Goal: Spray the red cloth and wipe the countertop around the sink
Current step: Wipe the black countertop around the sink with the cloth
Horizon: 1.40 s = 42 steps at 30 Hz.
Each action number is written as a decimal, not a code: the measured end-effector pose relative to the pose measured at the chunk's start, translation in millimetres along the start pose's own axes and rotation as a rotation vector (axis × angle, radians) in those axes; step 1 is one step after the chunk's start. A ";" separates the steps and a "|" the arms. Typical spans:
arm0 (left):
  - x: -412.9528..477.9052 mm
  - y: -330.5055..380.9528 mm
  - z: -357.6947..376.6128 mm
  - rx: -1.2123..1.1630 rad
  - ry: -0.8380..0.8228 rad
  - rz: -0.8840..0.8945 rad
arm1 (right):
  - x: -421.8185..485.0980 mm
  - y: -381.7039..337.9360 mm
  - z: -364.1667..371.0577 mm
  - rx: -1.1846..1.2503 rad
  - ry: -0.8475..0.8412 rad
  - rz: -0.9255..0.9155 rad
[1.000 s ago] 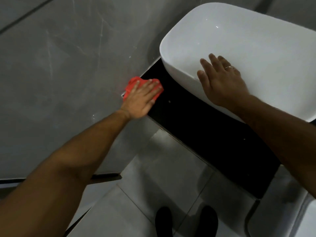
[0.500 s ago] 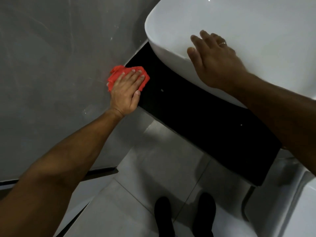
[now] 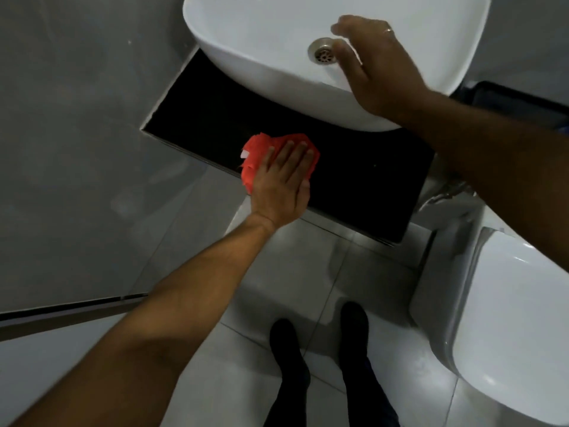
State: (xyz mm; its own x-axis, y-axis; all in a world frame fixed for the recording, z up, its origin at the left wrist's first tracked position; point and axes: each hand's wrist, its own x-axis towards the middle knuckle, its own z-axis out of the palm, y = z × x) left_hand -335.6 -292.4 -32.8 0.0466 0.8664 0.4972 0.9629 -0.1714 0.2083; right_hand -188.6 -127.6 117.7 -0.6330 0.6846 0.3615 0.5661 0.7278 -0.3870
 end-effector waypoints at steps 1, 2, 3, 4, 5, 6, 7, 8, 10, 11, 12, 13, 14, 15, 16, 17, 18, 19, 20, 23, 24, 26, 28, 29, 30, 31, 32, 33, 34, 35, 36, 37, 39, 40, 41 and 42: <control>-0.1 13.8 2.4 0.008 -0.013 0.000 | -7.0 6.3 -5.7 0.002 0.029 0.013; -0.5 27.8 4.8 0.011 -0.038 -0.005 | -13.2 11.9 -10.4 0.012 0.050 0.030; -1.6 41.7 7.3 0.011 -0.061 -0.011 | -19.0 16.1 -13.9 0.019 0.066 0.050; -3.3 55.2 10.1 0.008 -0.081 -0.020 | -24.1 19.4 -16.7 0.021 0.076 0.071; -3.4 67.6 13.3 0.002 -0.083 -0.026 | -28.5 22.4 -18.7 0.020 0.086 0.086; -4.0 82.0 17.2 -0.009 -0.080 -0.031 | -35.7 25.6 -21.8 0.024 0.093 0.093; -3.9 91.7 20.6 -0.014 -0.079 -0.035 | -40.8 27.3 -22.3 0.032 0.101 0.094; -5.0 104.3 24.4 -0.007 -0.086 -0.040 | -48.7 29.0 -24.3 0.049 0.110 0.084; -7.7 127.7 29.4 0.011 -0.139 -0.040 | -68.0 32.6 -28.6 0.076 0.155 0.038; -7.2 141.3 30.2 0.017 -0.174 -0.040 | -80.5 36.4 -31.7 0.073 0.187 0.007; -7.1 151.6 30.0 0.023 -0.202 -0.044 | -92.3 39.4 -31.8 0.055 0.216 -0.027; -6.9 161.0 28.6 0.018 -0.220 -0.050 | -104.9 42.7 -31.2 0.030 0.246 -0.053; -5.6 169.4 26.3 -0.003 -0.213 -0.057 | -119.3 45.8 -30.4 0.006 0.279 -0.059; -4.1 173.3 22.6 -0.056 -0.196 -0.070 | -134.5 47.4 -26.9 -0.010 0.315 -0.034; -0.7 173.7 17.5 -0.137 -0.174 -0.100 | -149.5 47.5 -22.7 -0.010 0.344 0.015; 1.9 168.9 11.5 -0.252 -0.157 -0.158 | -163.3 44.6 -15.4 0.001 0.356 0.074; 6.1 161.3 2.8 -0.367 -0.150 -0.225 | -175.5 40.0 -7.8 0.011 0.356 0.128; 14.1 152.1 -7.5 -0.448 -0.132 -0.270 | -185.0 35.3 -1.4 0.009 0.342 0.167; 22.2 139.5 -18.2 -0.482 -0.084 -0.289 | -191.3 28.6 7.1 -0.010 0.306 0.187; 60.8 103.5 -46.5 -0.323 0.079 -0.211 | -195.1 2.3 35.1 -0.123 0.100 0.186; 78.0 96.8 -52.2 -0.242 0.098 -0.168 | -194.1 -8.1 45.4 -0.173 0.011 0.192; 112.6 87.5 -59.0 -0.109 0.074 -0.048 | -190.3 -24.5 65.3 -0.277 -0.104 0.216; 140.1 84.6 -58.0 -0.017 -0.064 0.057 | -190.1 -28.3 78.6 -0.345 -0.119 0.228; 152.8 84.3 -55.4 0.030 -0.148 0.093 | -190.7 -24.7 82.8 -0.361 -0.110 0.214; 163.5 83.9 -52.7 0.068 -0.224 0.115 | -192.3 -20.7 85.8 -0.372 -0.107 0.189; 172.3 83.9 -50.8 0.091 -0.290 0.132 | -194.9 -17.5 87.3 -0.381 -0.114 0.158; 179.2 83.6 -48.9 0.105 -0.345 0.144 | -199.1 -14.7 88.0 -0.387 -0.123 0.128; 183.4 81.4 -47.5 0.119 -0.388 0.151 | -204.4 -13.3 89.9 -0.390 -0.131 0.106; 188.4 80.1 -45.5 0.125 -0.427 0.161 | -209.2 -11.1 90.7 -0.396 -0.129 0.100; 190.4 78.8 -43.9 0.128 -0.463 0.170 | -214.5 -8.8 90.5 -0.400 -0.120 0.105; 191.7 78.3 -42.9 0.128 -0.493 0.177 | -219.6 -5.7 89.2 -0.403 -0.091 0.115; 191.4 77.8 -42.2 0.125 -0.513 0.176 | -225.9 -3.5 87.3 -0.404 -0.044 0.119; 190.4 78.3 -40.1 0.119 -0.521 0.160 | -237.6 -0.4 83.1 -0.375 0.049 0.154; 190.1 78.3 -38.7 0.122 -0.517 0.151 | -241.7 0.0 82.1 -0.335 0.079 0.208; 191.6 78.1 -38.3 0.126 -0.512 0.147 | -242.0 -1.1 81.6 -0.271 0.122 0.306; 192.1 78.6 -38.2 0.135 -0.514 0.150 | -241.4 -5.1 81.6 -0.159 0.182 0.448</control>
State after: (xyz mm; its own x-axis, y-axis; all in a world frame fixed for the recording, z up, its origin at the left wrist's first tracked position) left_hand -261.1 -157.3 111.2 0.2774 0.9602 0.0308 0.9596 -0.2785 0.0403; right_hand -81.8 -299.9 -36.8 -0.2154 0.9164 0.3373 0.8434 0.3487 -0.4087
